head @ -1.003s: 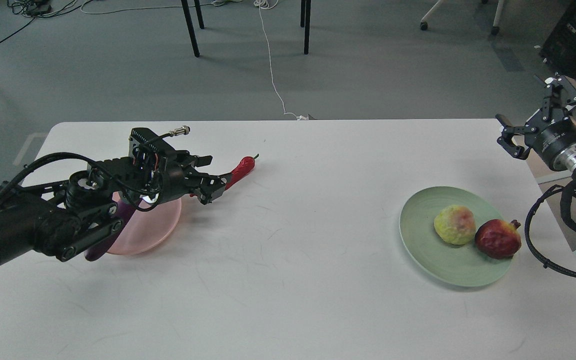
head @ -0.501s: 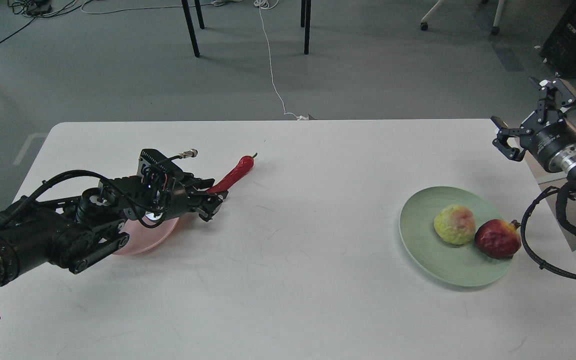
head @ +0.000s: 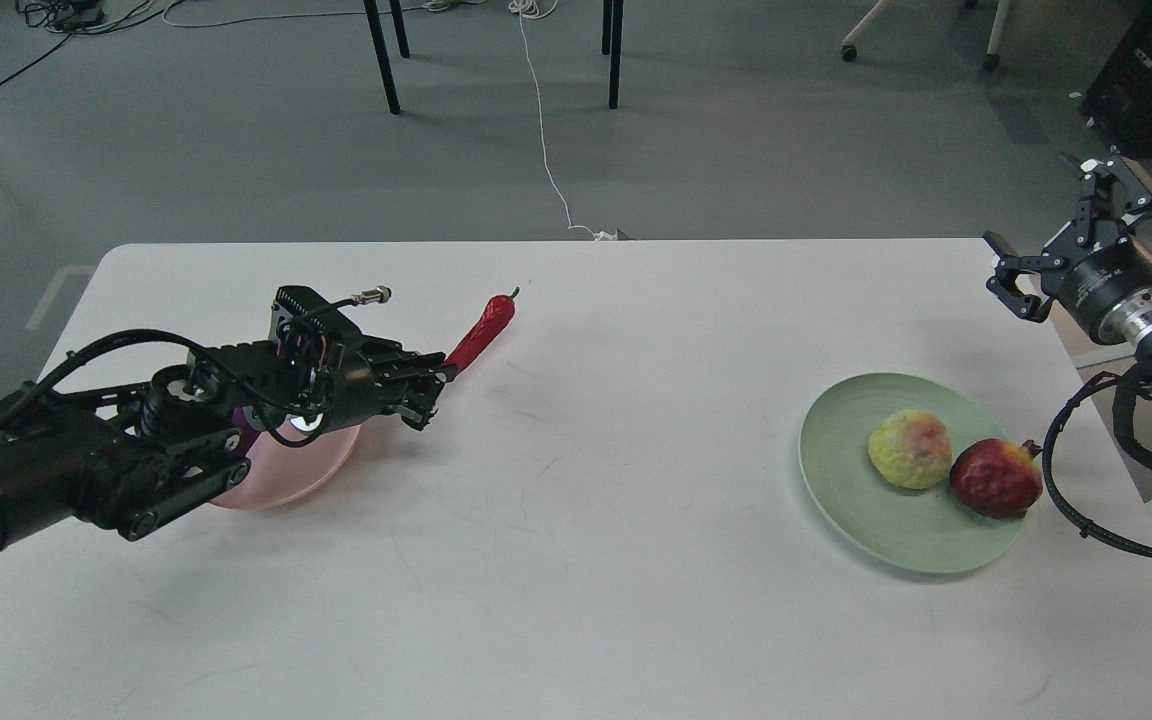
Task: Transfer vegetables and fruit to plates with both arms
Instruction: 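Place the chili pepper on the pink plate beside the eggplant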
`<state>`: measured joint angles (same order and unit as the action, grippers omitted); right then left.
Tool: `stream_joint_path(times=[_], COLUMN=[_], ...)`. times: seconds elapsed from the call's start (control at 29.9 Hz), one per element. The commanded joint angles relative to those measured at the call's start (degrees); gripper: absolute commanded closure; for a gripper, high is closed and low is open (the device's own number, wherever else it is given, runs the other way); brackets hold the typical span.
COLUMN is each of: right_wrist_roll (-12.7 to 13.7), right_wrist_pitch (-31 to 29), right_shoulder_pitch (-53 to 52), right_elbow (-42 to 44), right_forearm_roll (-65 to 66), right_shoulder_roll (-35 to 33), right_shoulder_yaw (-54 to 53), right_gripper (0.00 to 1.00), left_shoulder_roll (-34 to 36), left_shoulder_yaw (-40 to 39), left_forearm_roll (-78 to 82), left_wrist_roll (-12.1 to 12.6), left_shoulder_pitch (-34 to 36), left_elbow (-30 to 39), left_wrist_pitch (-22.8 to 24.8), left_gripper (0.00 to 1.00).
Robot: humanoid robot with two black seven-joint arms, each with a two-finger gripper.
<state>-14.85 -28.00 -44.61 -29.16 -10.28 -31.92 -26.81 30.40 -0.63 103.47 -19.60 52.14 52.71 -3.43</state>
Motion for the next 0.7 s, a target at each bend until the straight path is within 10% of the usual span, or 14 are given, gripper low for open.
stream_joint_path(times=[0.0, 0.17, 0.53, 0.67], right_wrist_roll=[0.00, -0.09, 0.00, 0.00], right_wrist_pitch=[0.00, 0.00, 0.00, 0.00], right_shoulder_pitch=[-0.03, 0.05, -0.12, -0.30], right_elbow=[0.15, 0.77, 0.77, 0.77], right_forearm_roll=[0.00, 0.00, 0.00, 0.00], right_shoulder_roll=[-0.16, -0.07, 0.46, 0.37], right_shoulder_yaw=[-0.08, -0.09, 0.00, 0.00], right_gripper=[0.01, 0.01, 0.01, 0.01], left_shoulder_roll=[12.27, 26.44, 28.05, 27.43], left_shoulder_yaw=[-0.60, 0.20, 0.19, 0.19], left_forearm_roll=[0.07, 0.16, 0.24, -0.02], left_wrist_roll=[0.18, -0.17, 0.53, 0.53], left_shoulder_pitch=[0.51, -3.34, -11.97, -12.15], left_elbow=[12.21, 19.18, 19.36, 18.48], left_wrist_pitch=[0.00, -2.36, -5.45, -5.19], left_gripper=[0.91, 0.91, 0.87, 0.59])
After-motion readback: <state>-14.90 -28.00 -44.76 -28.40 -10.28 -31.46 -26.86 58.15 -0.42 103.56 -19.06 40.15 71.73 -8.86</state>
